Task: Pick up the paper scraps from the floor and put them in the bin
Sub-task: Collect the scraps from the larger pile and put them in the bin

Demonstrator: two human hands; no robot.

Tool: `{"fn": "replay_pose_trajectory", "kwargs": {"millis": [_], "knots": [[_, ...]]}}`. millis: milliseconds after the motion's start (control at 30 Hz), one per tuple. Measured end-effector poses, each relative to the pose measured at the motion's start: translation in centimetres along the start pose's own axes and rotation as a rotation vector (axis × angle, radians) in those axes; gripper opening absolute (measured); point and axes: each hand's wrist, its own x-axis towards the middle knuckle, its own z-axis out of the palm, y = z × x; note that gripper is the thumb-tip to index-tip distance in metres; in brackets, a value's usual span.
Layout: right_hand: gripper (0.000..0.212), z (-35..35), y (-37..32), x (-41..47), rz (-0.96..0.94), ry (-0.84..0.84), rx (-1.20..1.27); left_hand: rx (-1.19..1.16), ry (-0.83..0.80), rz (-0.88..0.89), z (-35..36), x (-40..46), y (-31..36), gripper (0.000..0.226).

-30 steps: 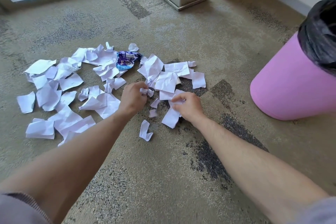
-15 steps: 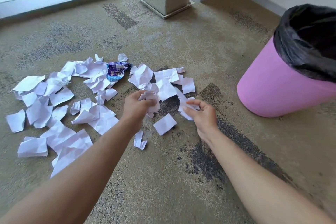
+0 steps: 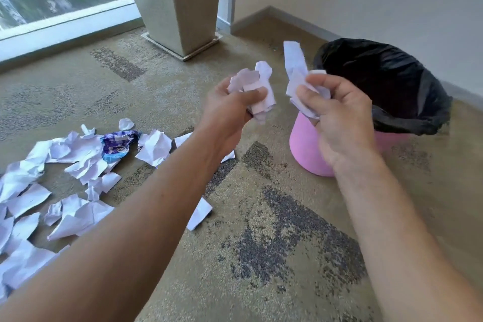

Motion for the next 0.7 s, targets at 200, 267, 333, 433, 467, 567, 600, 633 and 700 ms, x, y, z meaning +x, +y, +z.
{"fn": "replay_pose_trajectory", "kwargs": {"millis": [200,267,333,433,467,567,600,633,700], "knots": [[0.019,-5.2,-5.8,3.9,-0.034,0.17,0.043,0.204,-0.187,0.065,9.1,2.2,2.4,0.022],[0.018,-7.1,-6.4,5.2,0.0,0.217,0.02,0.274,-0.18,0.025,11.4,3.3,2.2,0.015],[0.017,-8.7,-6.4,6.8,0.057,0.274,-0.015,0.348,-0.168,-0.001,13.2,4.1,2.1,0.016],[0.014,-10.2,-6.2,8.7,0.185,0.238,-0.114,0.465,-0.244,-0.046,15.1,4.0,2.1,0.015],[0.024,-10.5,-6.3,9.1,0.236,0.194,-0.172,0.446,-0.266,-0.067,15.3,3.7,2.3,0.01],[0.037,-10.5,-6.6,9.7,0.296,0.146,-0.288,0.397,-0.365,-0.124,14.7,3.5,3.1,0.022],[0.037,-10.3,-6.6,9.8,0.266,0.145,-0.308,0.396,-0.389,-0.132,14.3,3.7,3.3,0.034],[0.038,-10.2,-6.6,9.8,0.217,0.147,-0.329,0.392,-0.4,-0.13,13.9,3.8,3.5,0.043],[0.033,-9.3,-6.4,9.6,0.079,0.23,-0.377,0.389,-0.398,-0.095,13.4,4.2,3.9,0.047]]}}
